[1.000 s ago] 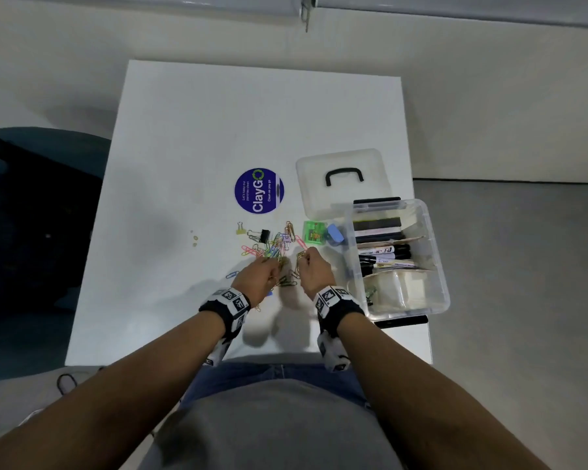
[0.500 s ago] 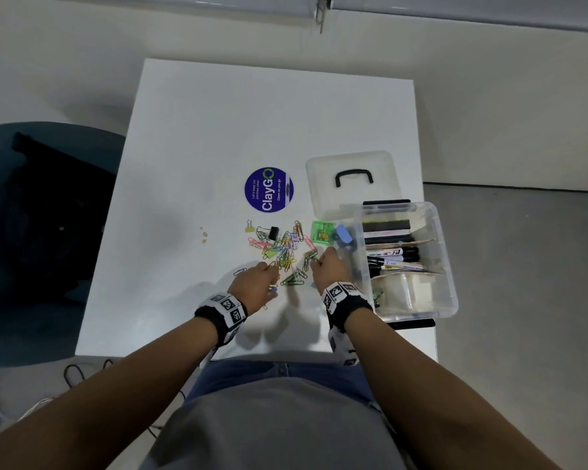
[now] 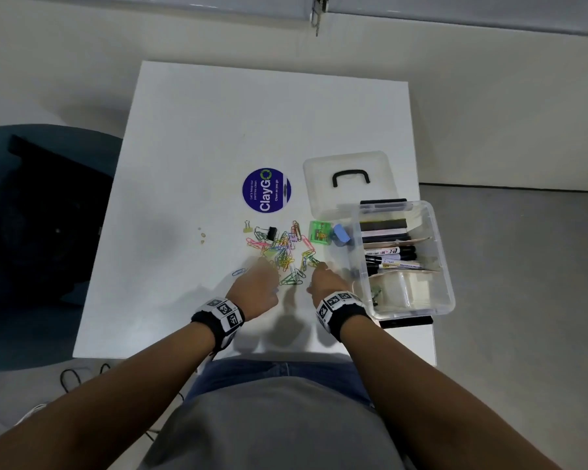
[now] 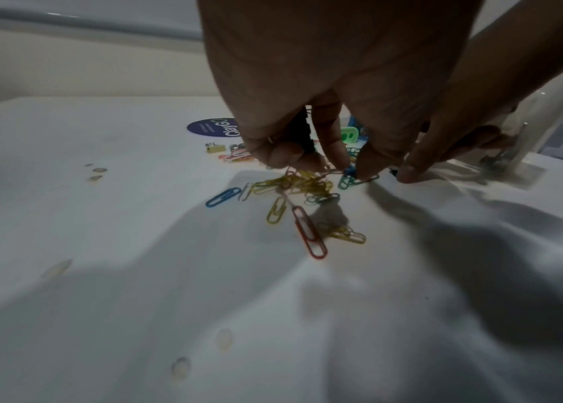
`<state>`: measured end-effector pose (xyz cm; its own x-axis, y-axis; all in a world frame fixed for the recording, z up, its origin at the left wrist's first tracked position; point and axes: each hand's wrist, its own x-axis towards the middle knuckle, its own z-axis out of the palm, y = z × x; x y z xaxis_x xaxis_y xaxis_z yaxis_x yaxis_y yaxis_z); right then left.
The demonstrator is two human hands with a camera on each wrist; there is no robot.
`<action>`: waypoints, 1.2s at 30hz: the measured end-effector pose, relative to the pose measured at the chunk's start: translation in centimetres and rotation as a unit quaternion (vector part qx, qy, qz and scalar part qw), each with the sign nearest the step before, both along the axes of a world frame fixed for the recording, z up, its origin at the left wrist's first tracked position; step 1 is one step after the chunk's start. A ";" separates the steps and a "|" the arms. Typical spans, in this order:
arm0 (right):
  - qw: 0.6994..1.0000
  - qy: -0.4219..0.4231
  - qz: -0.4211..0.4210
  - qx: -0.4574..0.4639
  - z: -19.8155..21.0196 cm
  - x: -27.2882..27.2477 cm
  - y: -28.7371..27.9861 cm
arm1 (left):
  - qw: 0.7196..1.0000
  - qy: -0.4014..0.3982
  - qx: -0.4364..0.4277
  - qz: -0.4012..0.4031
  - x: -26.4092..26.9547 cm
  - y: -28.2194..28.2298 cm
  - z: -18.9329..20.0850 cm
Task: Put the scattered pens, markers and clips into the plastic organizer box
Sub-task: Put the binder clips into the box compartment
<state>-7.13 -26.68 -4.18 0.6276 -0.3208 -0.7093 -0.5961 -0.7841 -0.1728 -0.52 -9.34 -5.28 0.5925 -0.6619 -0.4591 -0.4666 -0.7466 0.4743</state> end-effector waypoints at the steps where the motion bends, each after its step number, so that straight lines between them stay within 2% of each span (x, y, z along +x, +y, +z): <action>1: 0.999 -0.004 0.027 -0.019 0.2 0.0 0.2 | 1.000 0.004 -0.010 0.003 0.0 0.0 0.3; 5: 0.988 -0.021 0.123 -0.089 1.3 -0.3 0.7 | 0.999 0.013 -0.027 0.038 0.1 -0.4 1.7; 12: 0.993 -0.073 0.080 -0.052 6.3 1.0 -0.4 | 0.979 0.117 -0.129 0.104 0.4 -2.1 4.4; 18: 0.992 -0.119 -0.021 -0.031 11.6 -1.9 -6.1 | 0.971 0.131 -0.195 0.046 -0.8 -8.2 9.1; 21: 0.993 -0.081 -0.079 -0.012 12.8 -4.3 -9.3 | 0.973 0.133 -0.188 -0.020 -2.8 -12.5 10.8; 25: 0.994 -0.037 -0.102 -0.007 12.6 -6.0 -10.8 | 0.978 0.106 -0.150 -0.097 -5.6 -17.2 11.3; 31: 0.987 -0.085 -0.136 0.003 11.6 -6.9 -11.5 | 0.979 0.124 -0.113 -0.117 -6.3 -17.2 10.6; 36: 0.990 -0.064 -0.123 0.012 11.3 -6.9 -11.6 | 0.973 0.148 -0.130 -0.118 -6.4 -16.9 11.0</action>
<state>-14.06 -38.30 7.07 0.6181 -0.4585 -0.6385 -0.7403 -0.6128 -0.2766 -6.93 -26.25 5.73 0.2771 -0.8797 -0.3864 -0.4238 -0.4728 0.7726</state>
